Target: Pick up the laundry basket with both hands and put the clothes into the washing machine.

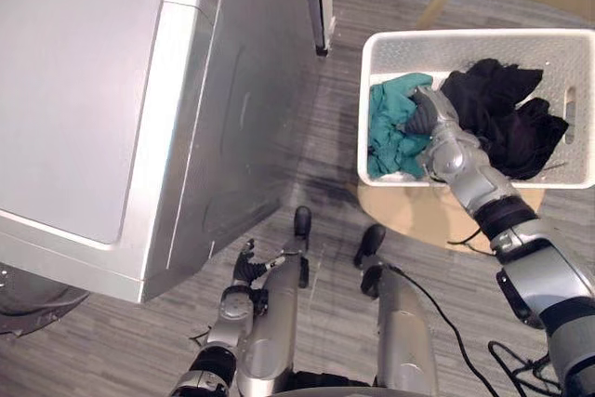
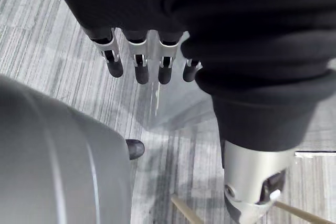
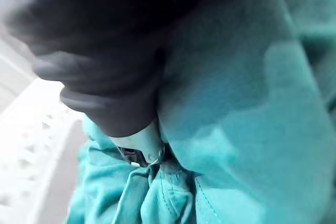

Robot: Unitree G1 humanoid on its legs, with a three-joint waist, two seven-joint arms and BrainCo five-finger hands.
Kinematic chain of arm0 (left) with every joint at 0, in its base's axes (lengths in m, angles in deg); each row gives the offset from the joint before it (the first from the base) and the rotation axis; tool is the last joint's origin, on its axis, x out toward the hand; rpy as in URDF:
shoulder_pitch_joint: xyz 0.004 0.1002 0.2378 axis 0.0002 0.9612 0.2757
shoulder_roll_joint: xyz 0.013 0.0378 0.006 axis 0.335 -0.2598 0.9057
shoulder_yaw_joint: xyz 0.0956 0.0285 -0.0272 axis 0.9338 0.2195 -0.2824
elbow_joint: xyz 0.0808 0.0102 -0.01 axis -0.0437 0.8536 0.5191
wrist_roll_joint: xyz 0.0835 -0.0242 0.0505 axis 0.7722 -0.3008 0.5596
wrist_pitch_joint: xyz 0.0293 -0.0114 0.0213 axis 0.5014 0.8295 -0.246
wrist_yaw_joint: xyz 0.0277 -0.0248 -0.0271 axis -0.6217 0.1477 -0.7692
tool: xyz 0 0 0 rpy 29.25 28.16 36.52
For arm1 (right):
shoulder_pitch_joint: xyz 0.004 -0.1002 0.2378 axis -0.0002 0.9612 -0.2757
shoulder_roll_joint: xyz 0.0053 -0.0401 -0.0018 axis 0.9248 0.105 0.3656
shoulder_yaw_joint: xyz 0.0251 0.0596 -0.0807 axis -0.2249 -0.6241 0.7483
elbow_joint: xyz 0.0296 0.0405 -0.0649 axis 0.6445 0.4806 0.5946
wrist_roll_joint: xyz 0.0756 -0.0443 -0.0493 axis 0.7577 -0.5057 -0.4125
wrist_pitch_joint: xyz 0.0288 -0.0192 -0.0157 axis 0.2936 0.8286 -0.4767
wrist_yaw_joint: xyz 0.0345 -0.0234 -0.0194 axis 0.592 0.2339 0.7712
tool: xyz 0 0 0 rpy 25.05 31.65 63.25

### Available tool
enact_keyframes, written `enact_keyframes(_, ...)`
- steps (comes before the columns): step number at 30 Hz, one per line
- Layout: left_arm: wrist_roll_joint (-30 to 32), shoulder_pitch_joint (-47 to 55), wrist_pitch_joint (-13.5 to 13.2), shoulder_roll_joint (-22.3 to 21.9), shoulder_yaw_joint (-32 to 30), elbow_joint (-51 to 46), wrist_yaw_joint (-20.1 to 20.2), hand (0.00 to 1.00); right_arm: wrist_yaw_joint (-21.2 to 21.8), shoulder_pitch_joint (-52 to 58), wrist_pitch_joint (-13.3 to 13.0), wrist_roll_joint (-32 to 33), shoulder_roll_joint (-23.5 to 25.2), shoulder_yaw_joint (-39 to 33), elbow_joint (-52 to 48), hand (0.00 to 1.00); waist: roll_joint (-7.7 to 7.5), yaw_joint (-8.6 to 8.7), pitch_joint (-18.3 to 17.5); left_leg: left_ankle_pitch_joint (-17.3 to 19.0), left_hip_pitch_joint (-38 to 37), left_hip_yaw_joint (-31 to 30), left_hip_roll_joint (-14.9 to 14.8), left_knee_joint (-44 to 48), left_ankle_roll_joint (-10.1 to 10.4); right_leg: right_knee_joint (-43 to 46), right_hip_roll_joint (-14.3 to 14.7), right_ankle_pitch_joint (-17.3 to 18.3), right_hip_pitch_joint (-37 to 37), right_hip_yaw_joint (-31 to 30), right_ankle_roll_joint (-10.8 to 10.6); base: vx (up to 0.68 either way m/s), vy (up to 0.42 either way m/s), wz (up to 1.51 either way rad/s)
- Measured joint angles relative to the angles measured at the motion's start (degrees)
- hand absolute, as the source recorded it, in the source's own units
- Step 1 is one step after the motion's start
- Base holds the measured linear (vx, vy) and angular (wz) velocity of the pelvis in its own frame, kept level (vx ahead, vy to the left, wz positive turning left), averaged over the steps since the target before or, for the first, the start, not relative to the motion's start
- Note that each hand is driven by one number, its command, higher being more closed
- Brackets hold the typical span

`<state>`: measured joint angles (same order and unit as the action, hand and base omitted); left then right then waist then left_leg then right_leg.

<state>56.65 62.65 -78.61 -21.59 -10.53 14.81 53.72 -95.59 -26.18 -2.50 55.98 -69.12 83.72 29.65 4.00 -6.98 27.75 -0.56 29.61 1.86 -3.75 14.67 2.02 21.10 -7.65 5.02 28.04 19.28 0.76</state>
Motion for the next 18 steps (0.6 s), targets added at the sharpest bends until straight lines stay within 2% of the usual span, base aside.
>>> enact_keyframes(6, 0.32, 0.99, 0.78, 2.07, 1.77, 0.44, 0.18, 0.0, -2.86, 11.85, -0.17, 3.37, 4.33, -12.96, -12.05, 1.0, -3.62, 1.19, -2.04, 0.11, -4.97, 0.49, -0.74, -0.83, -0.05, -5.13, 1.85, -1.9, -6.33, -0.69, 0.02, 0.0, 0.018, -0.11)
enact_keyframes(8, 0.34, 2.61, 1.17, 3.34, 1.88, 0.4, 0.54, 0.0, -3.7, 17.1, -0.18, 3.47, 5.74, -17.41, -17.06, 1.0, -5.58, 1.81, -3.58, 0.37, -7.53, 1.56, -0.96, -1.67, -0.31, -7.12, 2.53, -2.61, -8.74, -2.01, -0.38, 0.0, 0.047, -0.22)
enact_keyframes(10, 0.35, 4.19, 1.66, 3.99, 1.89, 0.4, 1.3, 0.0, -3.79, 21.63, -0.24, 3.8, 6.8, -20.38, -20.98, 1.0, -6.3, 2.09, -5.45, 0.4, -9.57, 2.29, -0.98, -2.77, -0.37, -8.85, 2.79, -3.15, -10.73, -2.52, -0.51, 0.02, 0.04, -0.2)
enact_keyframes(14, 0.37, 9.11, 2.31, 3.81, 1.15, 0.42, 1.33, 0.0, -3.69, 30.49, -0.84, 5.01, 9.28, -24.54, -27.65, 1.0, -6.14, 3.16, -10.64, 0.56, -13.71, 2.86, -0.38, -4.87, -0.59, -11.52, 2.83, -3.66, -14.56, -3.38, -1.18, 0.06, 0.044, -0.11)
enact_keyframes(15, 0.35, 10.73, 2.78, 3.55, 0.09, 0.49, 1.39, 0.0, -3.58, 34.32, -1.5, 5.35, 10.42, -26.6, -29.47, 1.0, -5.73, 3.28, -12.63, 0.59, -15.5, 2.87, -0.15, -5.91, -0.56, -12.51, 2.77, -3.83, -16.3, -3.41, -1.44, 0.12, 0.047, -0.05)
enact_keyframes(18, 0.08, 13.24, 3.3, 2.29, -6.34, 1.55, 1.13, 0.0, -3.47, 39.4, -1.68, 6.84, 13.42, -29.9, -31.63, 1.0, -5.1, 3.31, -15.15, 0.58, -19.08, 2.72, 0.2, -7.77, -0.55, -14.44, 2.82, -3.92, -20.05, -3.05, -1.69, 0.09, 0.029, 0.03)
